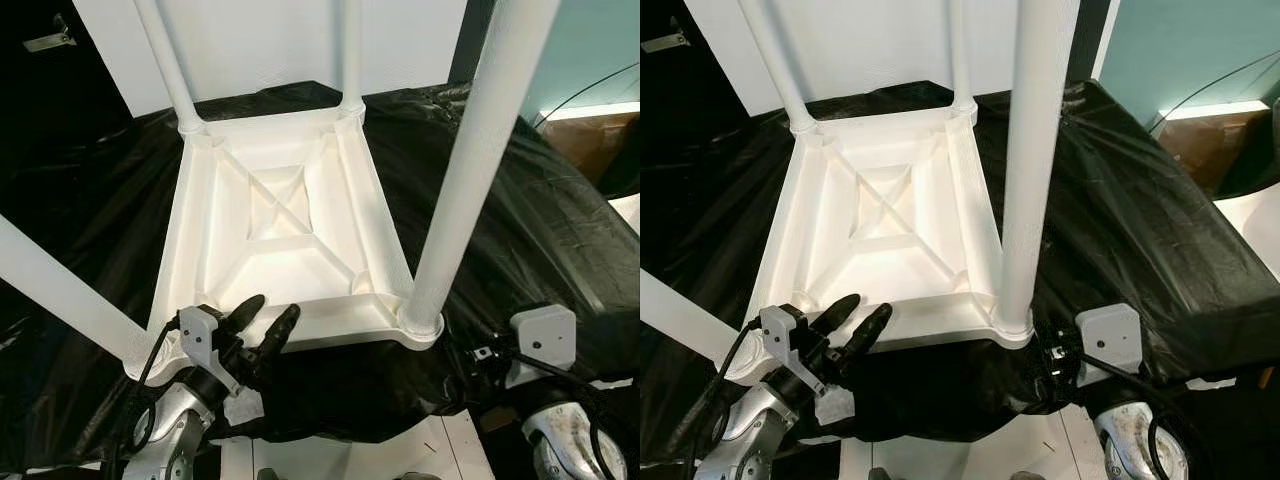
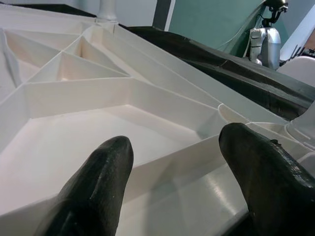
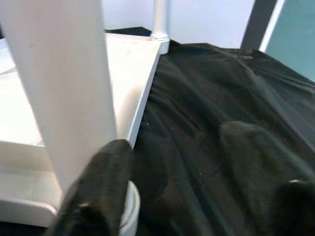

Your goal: Building children table

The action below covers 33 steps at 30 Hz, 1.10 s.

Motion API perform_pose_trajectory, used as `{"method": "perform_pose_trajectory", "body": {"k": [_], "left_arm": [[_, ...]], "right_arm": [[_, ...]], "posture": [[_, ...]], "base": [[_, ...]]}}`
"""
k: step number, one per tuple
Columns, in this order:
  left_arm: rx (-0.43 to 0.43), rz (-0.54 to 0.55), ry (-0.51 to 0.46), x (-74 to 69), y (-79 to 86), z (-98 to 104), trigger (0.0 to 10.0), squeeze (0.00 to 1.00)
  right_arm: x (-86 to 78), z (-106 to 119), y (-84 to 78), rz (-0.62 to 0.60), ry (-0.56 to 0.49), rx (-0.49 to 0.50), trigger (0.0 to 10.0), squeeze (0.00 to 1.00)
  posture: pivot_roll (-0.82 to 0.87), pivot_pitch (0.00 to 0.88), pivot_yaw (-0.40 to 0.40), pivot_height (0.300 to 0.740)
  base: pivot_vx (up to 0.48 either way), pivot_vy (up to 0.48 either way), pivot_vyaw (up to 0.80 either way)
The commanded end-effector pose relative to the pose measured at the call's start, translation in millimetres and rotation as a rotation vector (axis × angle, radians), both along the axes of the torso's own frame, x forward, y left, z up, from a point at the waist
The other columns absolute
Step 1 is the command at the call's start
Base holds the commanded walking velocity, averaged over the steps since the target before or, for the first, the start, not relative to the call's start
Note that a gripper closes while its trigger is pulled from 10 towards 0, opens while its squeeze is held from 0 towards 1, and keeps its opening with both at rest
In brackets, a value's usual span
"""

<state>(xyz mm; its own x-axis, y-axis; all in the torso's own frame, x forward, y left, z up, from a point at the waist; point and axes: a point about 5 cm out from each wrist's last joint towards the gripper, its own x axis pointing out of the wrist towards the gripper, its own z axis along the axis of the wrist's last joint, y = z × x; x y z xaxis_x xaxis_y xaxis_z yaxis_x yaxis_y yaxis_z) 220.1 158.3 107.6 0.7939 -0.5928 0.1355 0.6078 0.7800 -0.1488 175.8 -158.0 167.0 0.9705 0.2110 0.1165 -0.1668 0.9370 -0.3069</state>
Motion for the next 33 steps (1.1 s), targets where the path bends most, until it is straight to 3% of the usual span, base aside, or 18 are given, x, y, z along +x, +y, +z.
{"method": "perform_pose_trajectory", "body": {"k": [1,10,11,13,14,15,16,18,20,21,22,25,33], "left_arm": [[0.019,-0.001,0.011,-2.8,0.8,-4,10.0,0.09],[0.037,-0.021,0.003,1.5,0.7,-3,10.0,0.09],[0.049,-0.058,0.012,2.0,-0.1,-4,10.0,0.09],[0.088,-0.181,0.045,-1.4,0.8,-8,10.0,0.09],[0.088,-0.181,0.045,-1.4,0.8,-8,10.0,0.09],[0.133,-0.326,0.094,-9.4,4.9,-12,10.0,0.09],[0.15,-0.387,0.117,-13.4,6.9,-14,10.0,0.09],[0.15,-0.387,0.117,-13.4,6.9,-14,10.0,0.09],[0.154,-0.609,0.21,-29.6,16.8,-11,10.0,0.07],[0.154,-0.609,0.21,-29.6,16.8,-11,10.0,0.07],[0.151,-0.685,0.24,-35.2,20.4,-8,10.0,0.07],[0.239,-0.825,0.252,-38.2,24.7,-5,10.0,0.06],[0.255,-0.869,0.235,-33.5,20.6,-6,10.0,0.07]], "right_arm": [[-4.2,5,10.1,0.102,-0.013,0.023,10.0,1.0],[-18.3,7,8.3,0.156,0.066,0.063,10.0,1.0],[-22.7,5,8.1,0.165,0.094,0.07,10.0,0.0],[-30.3,2,7.9,0.185,0.152,0.102,10.0,0.0],[-30.3,2,7.9,0.185,0.152,0.102,10.0,0.0],[-33.4,1,6.5,0.187,0.178,0.122,10.0,0.0],[-33.8,1,5.4,0.181,0.18,0.122,10.0,0.0],[-33.8,1,5.4,0.181,0.18,0.122,10.0,0.0],[-33.5,2,2.0,0.159,0.171,0.136,10.0,0.0],[-33.5,2,2.0,0.159,0.171,0.136,10.0,0.0],[-33.5,2,1.4,0.156,0.171,0.142,10.0,0.0],[-29.8,2,0.4,0.149,0.172,0.157,10.0,0.0],[-23.0,0,-2.8,0.132,0.172,0.165,10.0,0.0]], "posture": [[-0.09,0.09,0.054,0.74],[-0.12,0.092,0.064,0.74],[-0.12,0.092,0.066,0.74],[-0.13,0.094,0.069,0.74],[-0.13,0.094,0.069,0.74],[-0.14,0.095,0.069,0.74],[-0.14,0.095,0.069,0.74],[-0.14,0.095,0.069,0.74],[-0.15,0.094,0.068,0.74],[-0.15,0.094,0.068,0.74],[-0.15,0.094,0.068,0.74],[-0.15,0.093,0.064,0.74],[-0.15,0.085,0.058,0.74]], "base": [[0.0,0.0,0.0],[0.0,0.0,0.0],[0.0,0.0,0.0],[0.0,0.0,0.0],[0.0,0.0,0.0],[0.0,0.0,0.0],[0.0,0.0,0.0],[0.0,0.0,0.0],[0.0,0.0,0.0],[0.0,0.0,0.0],[0.0,0.0,0.0],[0.0,0.0,0.0],[0.0,0.0,0.0]]}}
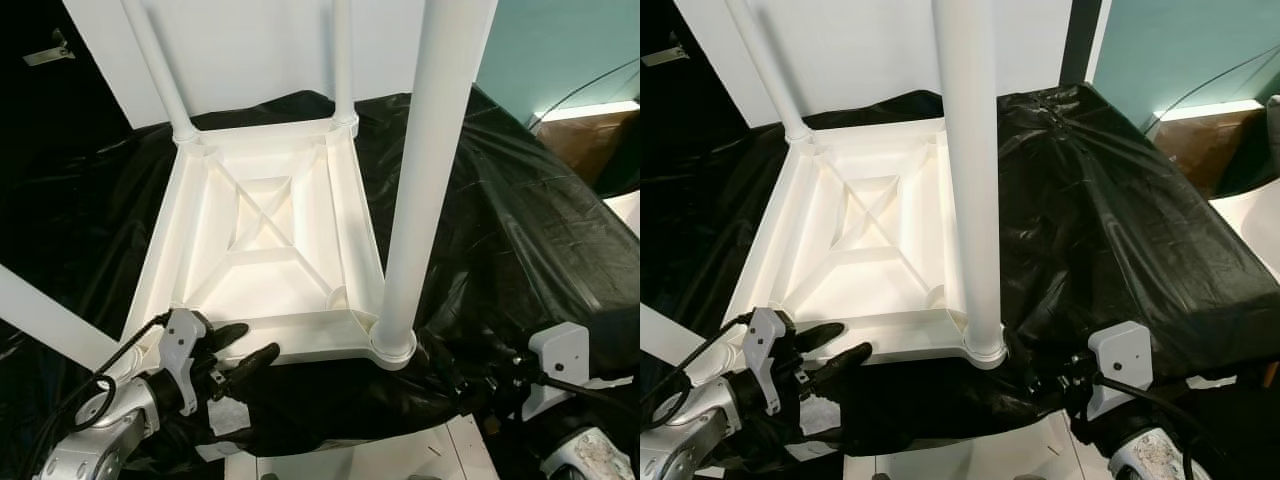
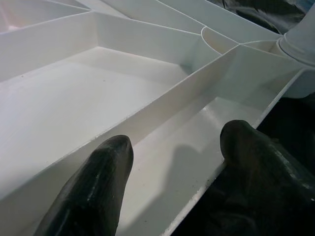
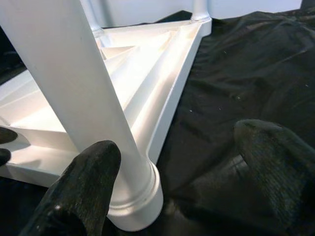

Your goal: Building children table

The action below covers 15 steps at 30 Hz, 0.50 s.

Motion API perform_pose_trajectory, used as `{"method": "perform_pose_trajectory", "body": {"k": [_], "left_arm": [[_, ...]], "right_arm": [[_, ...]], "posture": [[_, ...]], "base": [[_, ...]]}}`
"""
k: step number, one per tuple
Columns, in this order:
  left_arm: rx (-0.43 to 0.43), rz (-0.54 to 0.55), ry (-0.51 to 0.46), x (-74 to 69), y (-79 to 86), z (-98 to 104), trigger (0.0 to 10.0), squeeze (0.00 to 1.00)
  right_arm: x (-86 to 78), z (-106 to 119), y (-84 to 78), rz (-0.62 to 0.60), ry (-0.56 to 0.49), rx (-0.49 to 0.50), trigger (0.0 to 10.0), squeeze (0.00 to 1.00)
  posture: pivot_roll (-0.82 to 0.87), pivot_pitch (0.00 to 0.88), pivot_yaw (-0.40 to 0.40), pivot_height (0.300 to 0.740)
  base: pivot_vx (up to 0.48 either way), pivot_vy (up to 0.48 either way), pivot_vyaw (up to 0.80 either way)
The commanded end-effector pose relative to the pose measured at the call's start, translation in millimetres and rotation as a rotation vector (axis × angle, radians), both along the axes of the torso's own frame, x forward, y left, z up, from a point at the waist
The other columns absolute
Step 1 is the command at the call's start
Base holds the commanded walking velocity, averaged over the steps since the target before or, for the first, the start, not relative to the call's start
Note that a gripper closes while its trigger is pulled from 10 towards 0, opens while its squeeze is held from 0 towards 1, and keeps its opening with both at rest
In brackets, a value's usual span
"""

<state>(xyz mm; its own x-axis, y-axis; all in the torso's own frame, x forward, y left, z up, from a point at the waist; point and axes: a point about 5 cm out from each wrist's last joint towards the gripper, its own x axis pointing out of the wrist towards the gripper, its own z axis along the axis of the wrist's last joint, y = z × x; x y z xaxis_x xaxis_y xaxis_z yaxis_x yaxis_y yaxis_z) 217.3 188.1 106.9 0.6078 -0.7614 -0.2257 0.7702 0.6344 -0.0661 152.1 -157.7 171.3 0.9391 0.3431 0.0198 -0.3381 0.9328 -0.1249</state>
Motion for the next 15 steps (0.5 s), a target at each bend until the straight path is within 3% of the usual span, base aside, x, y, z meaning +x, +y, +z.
{"method": "perform_pose_trajectory", "body": {"k": [1,5,8,15], "left_arm": [[-0.118,-0.591,0.144,-29.6,-10.1,-2,10.0,0.08],[-0.156,-0.59,0.145,-28.2,-10.8,4,10.0,0.07],[-0.271,-0.598,0.167,-26.2,-7.2,24,10.0,0.08],[-0.206,-0.708,0.215,-40.6,-10.1,16,10.0,0.07]], "right_arm": [[1.4,-5,-4.9,-0.021,0.03,0.007,10.0,0.0],[2.3,-6,-6.5,-0.025,0.032,0.006,10.0,0.0],[3.5,-8,-5.2,-0.017,0.04,0.001,10.0,0.0],[8.4,-10,-7.5,-0.027,0.047,-0.008,10.0,0.0]], "posture": [[-0.15,0.083,0.057,0.74],[-0.15,0.082,0.055,0.74],[-0.14,0.079,0.049,0.74],[-0.14,0.077,0.045,0.74]], "base": [[0.0,0.0,0.0],[0.0,0.0,0.0],[0.0,0.0,0.0],[0.0,0.0,0.0]]}}
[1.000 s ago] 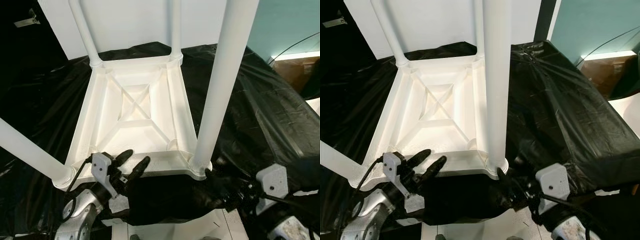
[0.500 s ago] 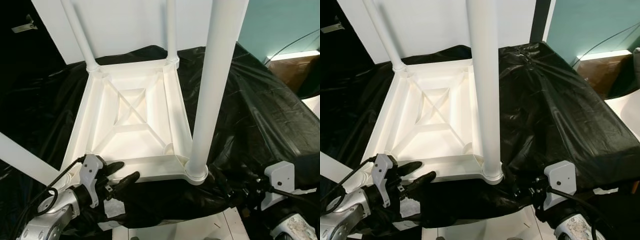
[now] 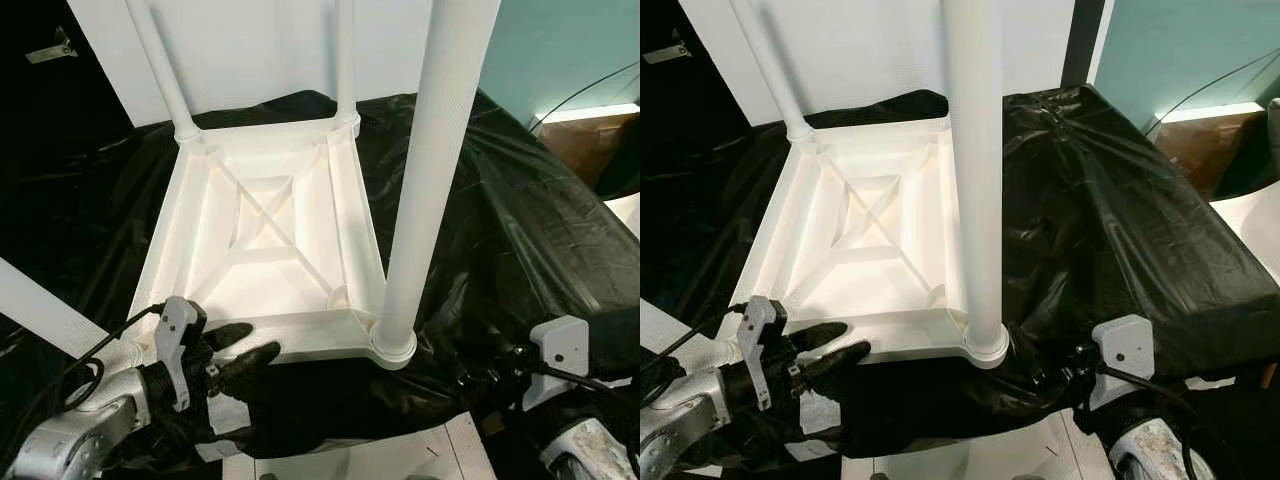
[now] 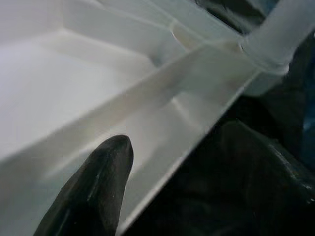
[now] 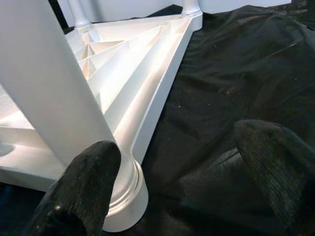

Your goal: Building children table

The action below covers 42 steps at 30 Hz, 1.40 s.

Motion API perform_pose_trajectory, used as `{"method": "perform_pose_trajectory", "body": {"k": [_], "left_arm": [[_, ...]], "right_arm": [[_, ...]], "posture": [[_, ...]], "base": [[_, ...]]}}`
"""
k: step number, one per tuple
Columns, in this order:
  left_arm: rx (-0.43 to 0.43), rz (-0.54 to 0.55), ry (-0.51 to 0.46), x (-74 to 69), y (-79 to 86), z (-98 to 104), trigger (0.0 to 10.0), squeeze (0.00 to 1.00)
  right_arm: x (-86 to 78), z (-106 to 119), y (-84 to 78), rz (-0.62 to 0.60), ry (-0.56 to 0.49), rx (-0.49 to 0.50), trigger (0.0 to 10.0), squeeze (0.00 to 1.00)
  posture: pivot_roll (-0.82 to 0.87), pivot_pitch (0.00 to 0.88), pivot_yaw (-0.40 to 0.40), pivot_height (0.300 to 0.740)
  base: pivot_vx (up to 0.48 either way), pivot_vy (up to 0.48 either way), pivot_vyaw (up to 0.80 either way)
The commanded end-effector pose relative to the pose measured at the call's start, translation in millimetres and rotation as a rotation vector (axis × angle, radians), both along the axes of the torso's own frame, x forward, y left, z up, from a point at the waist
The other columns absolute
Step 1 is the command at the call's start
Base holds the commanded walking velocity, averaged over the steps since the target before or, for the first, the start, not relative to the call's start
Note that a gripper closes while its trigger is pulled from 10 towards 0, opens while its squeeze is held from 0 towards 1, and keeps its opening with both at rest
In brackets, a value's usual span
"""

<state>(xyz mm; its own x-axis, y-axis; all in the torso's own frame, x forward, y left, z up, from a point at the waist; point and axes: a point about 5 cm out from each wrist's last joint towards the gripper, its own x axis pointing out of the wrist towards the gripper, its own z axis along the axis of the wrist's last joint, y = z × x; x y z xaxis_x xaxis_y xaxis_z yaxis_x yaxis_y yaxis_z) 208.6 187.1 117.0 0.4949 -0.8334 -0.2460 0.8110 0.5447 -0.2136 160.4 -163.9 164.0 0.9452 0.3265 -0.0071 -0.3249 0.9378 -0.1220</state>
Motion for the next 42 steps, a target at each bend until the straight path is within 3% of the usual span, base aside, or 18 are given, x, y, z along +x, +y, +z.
{"method": "perform_pose_trajectory", "body": {"k": [1,7,13,14,15,23,25,28,29,30,31,32,33,42], "left_arm": [[-0.179,-0.601,0.075,-33.0,-9.3,6,10.0,0.07],[-0.191,-0.592,0.065,-30.6,-9.3,13,10.0,0.07],[-0.11,-0.652,0.096,-34.7,-10.0,10,10.0,0.07],[-0.017,-0.703,0.1,-39.6,-10.4,1,10.0,0.07],[0.003,-0.714,0.099,-40.7,-10.4,-1,10.0,0.07],[0.081,-0.724,0.045,-41.1,-25.7,-7,10.0,0.07],[0.206,-0.579,-0.099,-15.5,-43.6,-9,10.0,0.05],[0.253,-0.44,-0.165,7.6,-52.7,-11,10.0,0.06],[0.277,-0.382,-0.189,16.5,-53.0,-14,5.7,0.05],[0.277,-0.382,-0.189,16.5,-53.0,-14,5.7,0.05],[0.304,-0.314,-0.206,25.9,-52.5,-19,2.4,0.02],[0.304,-0.314,-0.206,25.9,-52.5,-19,2.4,0.02],[0.322,-0.273,-0.203,31.3,-51.9,-23,0.0,0.0],[0.474,-0.156,-0.172,48.1,-52.4,-49,0.0,0.0]], "right_arm": [[0.2,-3,-1.5,-0.011,0.021,-0.001,10.0,0.0],[0.2,-5,1.0,-0.008,0.027,-0.005,10.0,0.0],[2.9,-4,1.5,-0.009,0.026,-0.01,10.0,0.0],[4.8,-3,0.2,-0.021,0.02,-0.005,10.0,0.0],[5.2,-3,-0.1,-0.024,0.019,-0.003,10.0,0.0],[6.6,-2,2.0,-0.028,0.016,-0.003,10.0,0.0],[9.6,0,4.8,-0.03,0.005,0.006,10.0,0.0],[11.9,2,6.9,-0.029,-0.002,0.013,10.0,0.0],[12.5,2,7.5,-0.029,-0.004,0.015,10.0,0.0],[12.5,2,7.5,-0.029,-0.004,0.015,10.0,0.0],[13.0,3,8.2,-0.03,-0.007,0.017,10.0,0.0],[13.0,3,8.2,-0.03,-0.007,0.017,10.0,0.0],[13.5,4,8.4,-0.033,-0.011,0.02,10.0,0.0],[17.1,7,11.1,-0.043,-0.027,0.03,10.0,0.0]], "posture": [[-0.14,0.077,0.045,0.74],[-0.14,0.077,0.044,0.74],[-0.14,0.077,0.043,0.74],[-0.14,0.078,0.043,0.74],[-0.14,0.078,0.043,0.74],[-0.14,0.081,0.044,0.74],[-0.13,0.082,0.045,0.74],[-0.13,0.082,0.046,0.74],[-0.13,0.082,0.048,0.74],[-0.13,0.082,0.048,0.74],[-0.13,0.082,0.049,0.74],[-0.13,0.082,0.049,0.74],[-0.13,0.083,0.05,0.74],[-0.13,0.083,0.049,0.74]], "base": [[0.0,0.0,0.0],[0.0,0.0,0.0],[0.0,0.0,0.0],[0.0,0.0,0.0],[0.0,0.0,0.0],[0.0,0.0,0.0],[0.0,0.0,0.0],[0.0,0.0,0.0],[0.0,0.0,0.0],[0.0,0.0,0.0],[0.0,0.0,0.0],[0.0,0.0,0.0],[0.0,0.0,0.0],[0.0,0.0,0.0]]}}
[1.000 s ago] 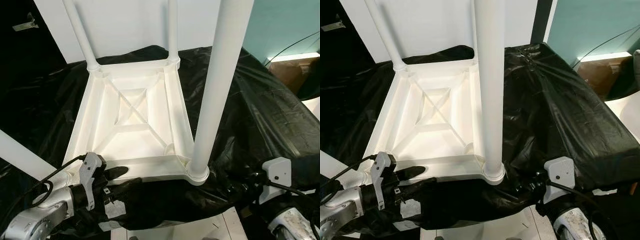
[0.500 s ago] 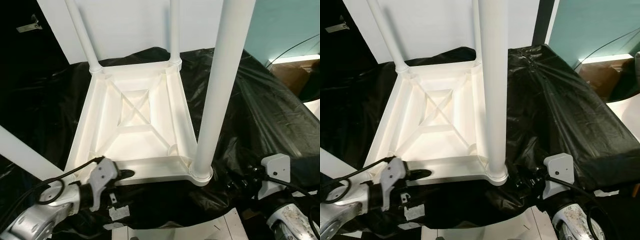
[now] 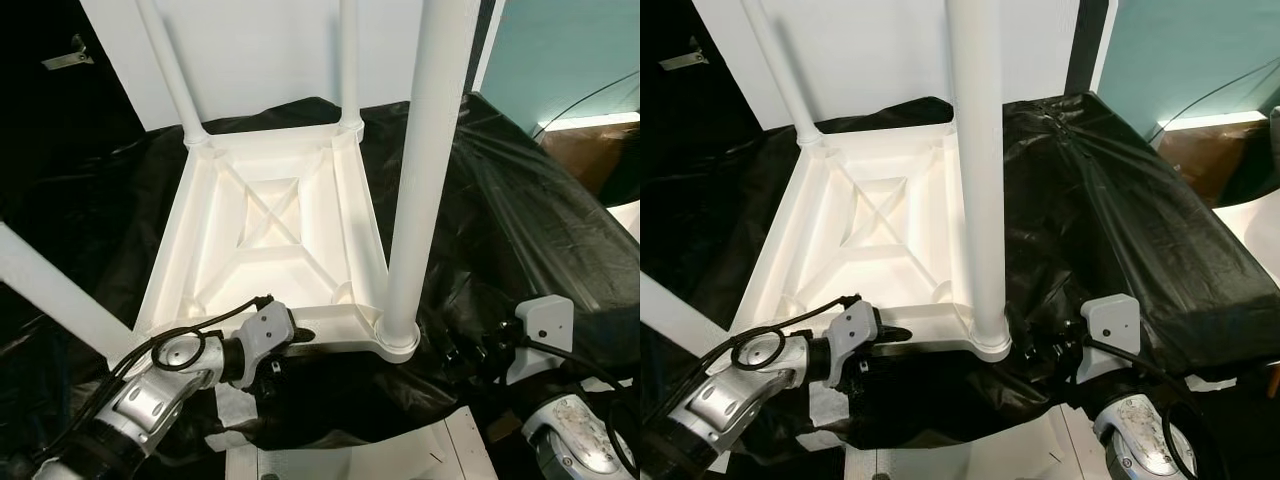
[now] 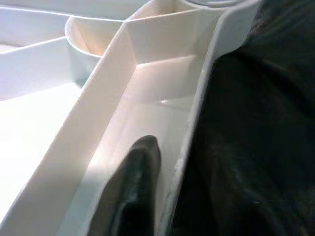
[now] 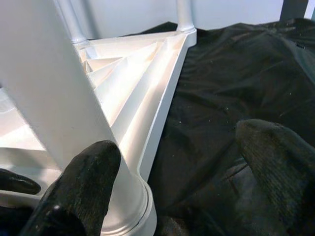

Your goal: Building children table

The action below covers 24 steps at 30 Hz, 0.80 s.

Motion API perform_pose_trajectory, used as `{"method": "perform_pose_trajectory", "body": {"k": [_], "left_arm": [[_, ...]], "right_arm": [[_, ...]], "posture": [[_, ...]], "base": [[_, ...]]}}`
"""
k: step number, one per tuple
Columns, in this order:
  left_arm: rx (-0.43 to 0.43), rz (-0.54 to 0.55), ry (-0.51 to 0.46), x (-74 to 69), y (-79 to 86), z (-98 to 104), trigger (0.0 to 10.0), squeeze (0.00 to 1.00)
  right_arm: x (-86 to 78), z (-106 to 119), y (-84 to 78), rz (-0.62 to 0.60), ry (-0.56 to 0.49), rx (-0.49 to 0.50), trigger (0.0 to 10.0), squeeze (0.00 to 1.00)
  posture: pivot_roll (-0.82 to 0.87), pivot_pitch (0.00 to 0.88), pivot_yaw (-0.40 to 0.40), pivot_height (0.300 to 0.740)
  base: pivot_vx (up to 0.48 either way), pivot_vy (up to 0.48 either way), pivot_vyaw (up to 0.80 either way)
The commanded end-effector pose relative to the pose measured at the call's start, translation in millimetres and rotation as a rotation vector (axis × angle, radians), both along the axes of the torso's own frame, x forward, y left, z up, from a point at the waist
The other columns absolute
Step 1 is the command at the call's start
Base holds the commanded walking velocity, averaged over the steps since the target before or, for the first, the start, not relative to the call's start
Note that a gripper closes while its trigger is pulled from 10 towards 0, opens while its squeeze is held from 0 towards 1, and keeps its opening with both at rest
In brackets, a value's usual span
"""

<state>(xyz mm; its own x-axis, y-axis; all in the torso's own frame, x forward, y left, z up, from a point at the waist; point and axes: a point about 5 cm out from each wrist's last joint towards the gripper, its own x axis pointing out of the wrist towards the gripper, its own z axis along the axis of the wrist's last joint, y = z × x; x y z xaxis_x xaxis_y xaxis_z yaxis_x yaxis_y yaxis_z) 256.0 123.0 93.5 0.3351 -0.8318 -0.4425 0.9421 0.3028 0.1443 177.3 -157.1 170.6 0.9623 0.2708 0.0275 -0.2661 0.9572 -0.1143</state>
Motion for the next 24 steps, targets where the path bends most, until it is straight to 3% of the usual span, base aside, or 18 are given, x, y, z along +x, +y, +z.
{"method": "perform_pose_trajectory", "body": {"k": [1,3,13,14,16,17,21,24], "left_arm": [[0.117,0.147,0.017,0.7,11.6,-25,0.0,0.0],[0.168,0.224,0.006,14.4,10.8,-35,0.0,0.0],[0.169,0.307,-0.001,26.8,4.5,-40,0.0,0.0],[0.16,0.323,-0.034,30.2,0.4,-40,8.0,0.0],[0.157,0.319,-0.052,30.6,-0.3,-40,8.0,0.0],[0.141,0.314,-0.062,29.9,-0.3,-39,10.0,0.0],[0.067,0.298,-0.105,28.7,0.2,-32,10.0,0.0],[-0.07,0.296,-0.1,26.3,3.7,-19,10.0,0.02]], "right_arm": [[0.3,0,4.3,0.016,0.004,0.013,10.0,0.0],[3.8,2,6.2,0.014,-0.008,0.019,10.0,0.0],[6.1,2,8.4,0.014,-0.013,0.025,10.0,0.0],[5.9,2,10.0,0.011,-0.013,0.026,10.0,0.0],[5.7,2,10.3,0.01,-0.012,0.024,10.0,0.0],[5.4,1,10.2,0.009,-0.011,0.02,10.0,0.0],[6.1,1,10.2,0.01,-0.014,0.009,10.0,0.0],[9.7,2,10.8,0.014,-0.024,-0.002,10.0,0.0]], "posture": [[-0.13,0.083,0.049,0.74],[-0.13,0.082,0.05,0.74],[-0.13,0.087,0.051,0.74],[-0.13,0.09,0.052,0.74],[-0.13,0.09,0.052,0.74],[-0.13,0.09,0.053,0.74],[-0.13,0.089,0.054,0.74],[-0.13,0.083,0.05,0.74]], "base": [[0.0,0.0,0.0],[0.0,0.0,0.0],[0.0,0.0,0.0],[0.0,0.0,0.0],[0.0,0.0,0.0],[0.0,0.0,0.0],[0.0,0.0,0.0],[0.0,0.0,0.0]]}}
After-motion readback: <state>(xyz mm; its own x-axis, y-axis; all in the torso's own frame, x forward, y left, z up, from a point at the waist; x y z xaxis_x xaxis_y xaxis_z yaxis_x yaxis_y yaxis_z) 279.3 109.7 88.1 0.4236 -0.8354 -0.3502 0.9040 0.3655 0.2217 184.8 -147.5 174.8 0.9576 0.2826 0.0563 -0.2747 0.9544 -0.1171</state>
